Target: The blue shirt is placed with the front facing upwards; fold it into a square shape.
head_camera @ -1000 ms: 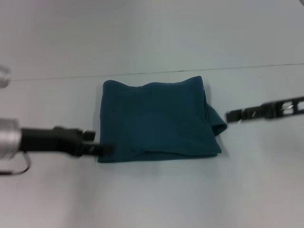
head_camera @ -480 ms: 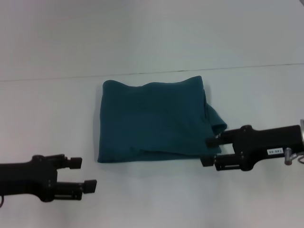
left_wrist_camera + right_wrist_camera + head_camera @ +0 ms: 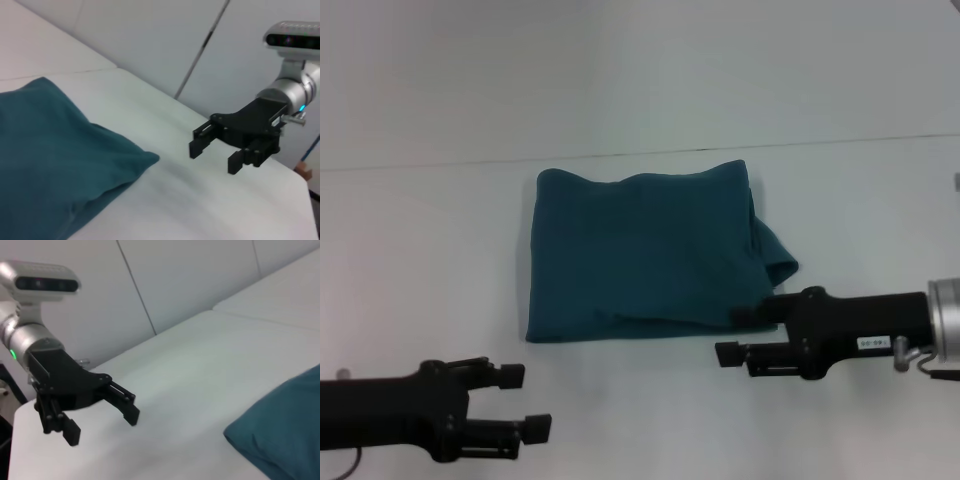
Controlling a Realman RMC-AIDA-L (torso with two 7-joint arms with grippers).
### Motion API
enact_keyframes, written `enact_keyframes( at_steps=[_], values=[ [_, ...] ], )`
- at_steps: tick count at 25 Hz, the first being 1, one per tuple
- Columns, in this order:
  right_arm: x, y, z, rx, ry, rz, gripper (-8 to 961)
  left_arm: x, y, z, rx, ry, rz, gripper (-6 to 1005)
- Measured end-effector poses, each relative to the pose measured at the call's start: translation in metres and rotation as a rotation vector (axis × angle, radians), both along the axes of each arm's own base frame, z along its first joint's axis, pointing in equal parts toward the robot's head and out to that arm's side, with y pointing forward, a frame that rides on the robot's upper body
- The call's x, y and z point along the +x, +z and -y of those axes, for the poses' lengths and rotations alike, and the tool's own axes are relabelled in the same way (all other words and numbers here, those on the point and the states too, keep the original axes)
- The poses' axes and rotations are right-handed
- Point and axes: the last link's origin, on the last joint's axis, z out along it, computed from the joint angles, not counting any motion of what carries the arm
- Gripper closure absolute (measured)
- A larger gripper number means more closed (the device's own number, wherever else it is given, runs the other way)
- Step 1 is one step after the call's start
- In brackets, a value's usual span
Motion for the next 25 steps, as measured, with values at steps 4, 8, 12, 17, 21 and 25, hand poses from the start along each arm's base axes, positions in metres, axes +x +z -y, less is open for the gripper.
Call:
enact_keyframes(
  at_steps=[4,8,12,17,21,25],
  values=[
    [-0.002,-0.009,0.004,0.026,0.032,-0.072,327,0.0,-0.007,0.002,-0.001,-0.018,0.02,99],
    [0.0,-0.013,0.003,0.041,0.02,-0.084,327,0.001,-0.011,-0.003,0.015,-0.012,0.024,99],
    [0.002,-0.015,0.002,0.04,0.009,-0.064,327,0.004,-0.011,-0.008,0.02,-0.013,0.017,99],
    [0.004,-0.015,0.0,0.055,-0.016,-0.054,327,0.005,-0.01,-0.012,0.027,0.001,0.014,99],
    [0.004,-0.017,-0.003,0.058,-0.025,-0.05,327,0.005,-0.011,-0.013,0.025,0.005,0.013,98],
    [0.005,-0.019,-0.005,0.068,-0.039,-0.05,327,0.005,-0.011,-0.013,0.027,0.007,0.014,98]
  ],
)
